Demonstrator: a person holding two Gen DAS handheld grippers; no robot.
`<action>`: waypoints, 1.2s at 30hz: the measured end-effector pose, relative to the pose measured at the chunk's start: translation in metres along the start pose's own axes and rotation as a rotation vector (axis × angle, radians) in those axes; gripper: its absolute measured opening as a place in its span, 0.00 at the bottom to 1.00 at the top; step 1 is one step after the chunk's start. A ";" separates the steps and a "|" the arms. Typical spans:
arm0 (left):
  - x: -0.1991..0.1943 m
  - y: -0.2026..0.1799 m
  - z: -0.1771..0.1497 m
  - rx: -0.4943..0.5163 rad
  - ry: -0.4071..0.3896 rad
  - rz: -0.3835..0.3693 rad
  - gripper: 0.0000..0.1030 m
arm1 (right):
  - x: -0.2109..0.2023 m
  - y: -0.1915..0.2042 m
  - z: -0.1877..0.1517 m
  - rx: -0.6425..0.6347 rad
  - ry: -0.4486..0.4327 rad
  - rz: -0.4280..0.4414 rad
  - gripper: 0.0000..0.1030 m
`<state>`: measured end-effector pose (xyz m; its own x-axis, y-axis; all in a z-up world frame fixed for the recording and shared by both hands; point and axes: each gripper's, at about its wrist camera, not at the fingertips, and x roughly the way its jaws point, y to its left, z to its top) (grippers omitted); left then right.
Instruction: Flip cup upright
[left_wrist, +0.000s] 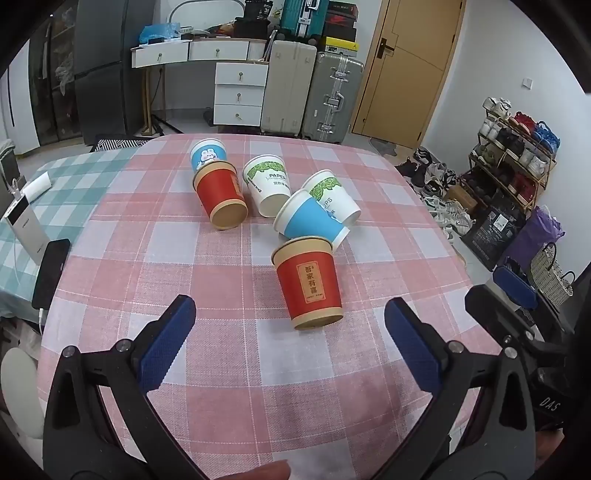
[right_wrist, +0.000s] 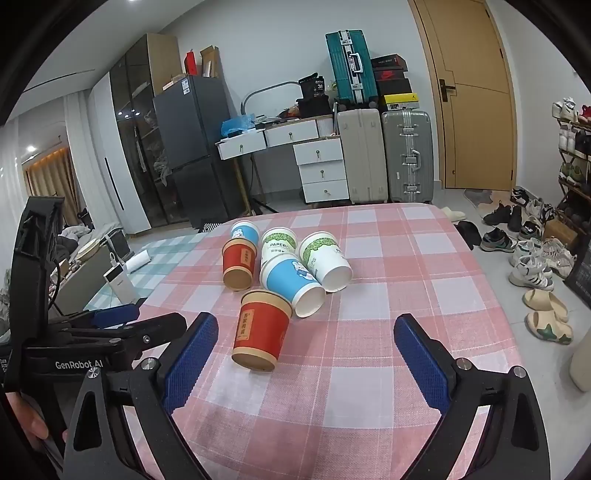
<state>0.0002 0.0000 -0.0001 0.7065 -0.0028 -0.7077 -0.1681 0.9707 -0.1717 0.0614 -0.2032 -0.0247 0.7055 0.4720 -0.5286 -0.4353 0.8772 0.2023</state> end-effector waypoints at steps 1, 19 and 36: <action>0.000 0.000 0.000 -0.002 0.001 -0.002 0.99 | 0.000 0.000 0.000 0.000 -0.001 -0.001 0.95; 0.003 0.000 -0.002 -0.003 0.002 -0.001 0.99 | -0.002 0.000 0.001 -0.004 0.002 -0.002 0.97; 0.005 -0.001 -0.001 0.002 0.008 0.001 0.99 | 0.000 0.000 0.001 -0.004 -0.002 -0.003 0.97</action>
<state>0.0033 -0.0013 -0.0036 0.7009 -0.0035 -0.7132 -0.1679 0.9711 -0.1697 0.0616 -0.2028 -0.0241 0.7079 0.4692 -0.5279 -0.4351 0.8785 0.1974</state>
